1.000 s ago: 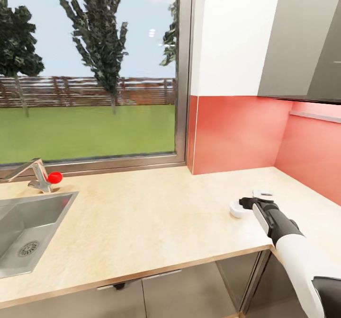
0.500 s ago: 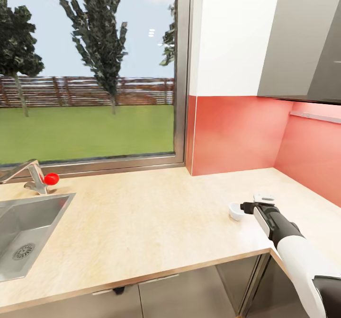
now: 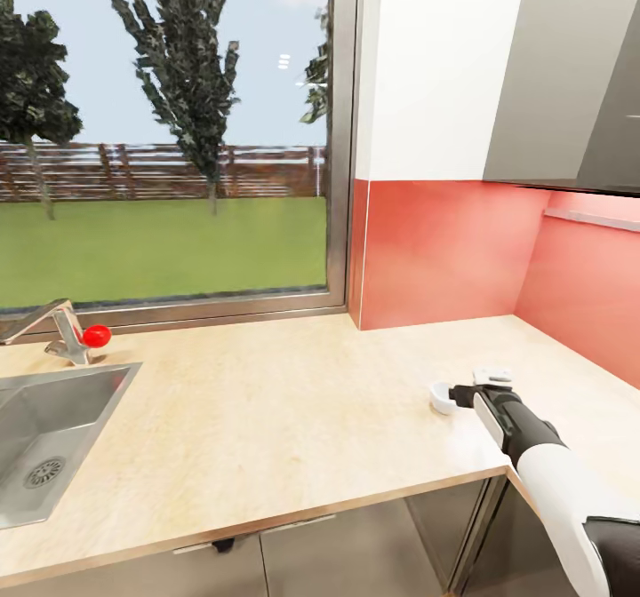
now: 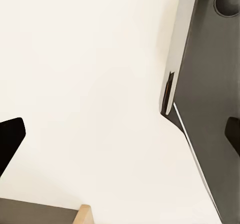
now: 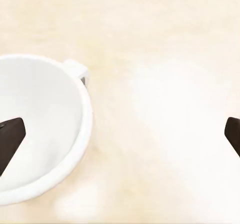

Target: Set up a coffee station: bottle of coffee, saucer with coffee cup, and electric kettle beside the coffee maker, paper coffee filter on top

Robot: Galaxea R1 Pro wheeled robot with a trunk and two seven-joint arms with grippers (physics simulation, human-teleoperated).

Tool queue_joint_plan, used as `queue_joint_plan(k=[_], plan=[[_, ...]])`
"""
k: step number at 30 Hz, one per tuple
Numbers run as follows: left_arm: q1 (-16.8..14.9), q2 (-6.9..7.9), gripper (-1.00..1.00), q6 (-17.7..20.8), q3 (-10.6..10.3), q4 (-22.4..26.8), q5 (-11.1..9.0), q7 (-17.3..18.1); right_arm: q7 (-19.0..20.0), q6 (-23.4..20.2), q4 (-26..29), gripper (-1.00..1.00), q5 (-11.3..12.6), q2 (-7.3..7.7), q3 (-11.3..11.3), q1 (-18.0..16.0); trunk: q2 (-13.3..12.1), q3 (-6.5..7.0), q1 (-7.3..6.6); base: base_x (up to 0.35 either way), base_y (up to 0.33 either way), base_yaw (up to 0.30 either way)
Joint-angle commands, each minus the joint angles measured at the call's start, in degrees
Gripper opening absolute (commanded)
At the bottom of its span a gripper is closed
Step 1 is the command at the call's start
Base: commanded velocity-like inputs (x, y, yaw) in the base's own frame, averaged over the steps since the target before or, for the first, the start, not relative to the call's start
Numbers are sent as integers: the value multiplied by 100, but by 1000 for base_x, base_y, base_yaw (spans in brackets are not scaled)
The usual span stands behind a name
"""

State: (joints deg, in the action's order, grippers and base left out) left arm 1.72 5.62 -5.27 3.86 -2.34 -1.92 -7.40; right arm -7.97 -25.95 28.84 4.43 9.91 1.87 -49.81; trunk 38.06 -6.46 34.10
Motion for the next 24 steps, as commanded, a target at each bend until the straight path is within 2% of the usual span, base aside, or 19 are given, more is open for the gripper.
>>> queue_joint_plan(k=[1,9,14,24], plan=[[-5,0,100,-37,36,-12,-19,0,-27,-25,-8,100,48,-3,-2,-3,7,-8,2,19,0,0],[-2,-7,100,-40,36,-12,-14,2,-20,-25,-47,100,49,-7,-2,-3,7,-8,2,86,0,0],[11,-19,100,-44,31,-12,-11,2,-20,-25,-234,100,49,-14,-2,-3,7,-8,2,11,0,0],[17,-30,100,-44,31,-12,-10,9,-20,-18,-273,100,49,-15,-2,-3,7,-8,2,1,0,0]])
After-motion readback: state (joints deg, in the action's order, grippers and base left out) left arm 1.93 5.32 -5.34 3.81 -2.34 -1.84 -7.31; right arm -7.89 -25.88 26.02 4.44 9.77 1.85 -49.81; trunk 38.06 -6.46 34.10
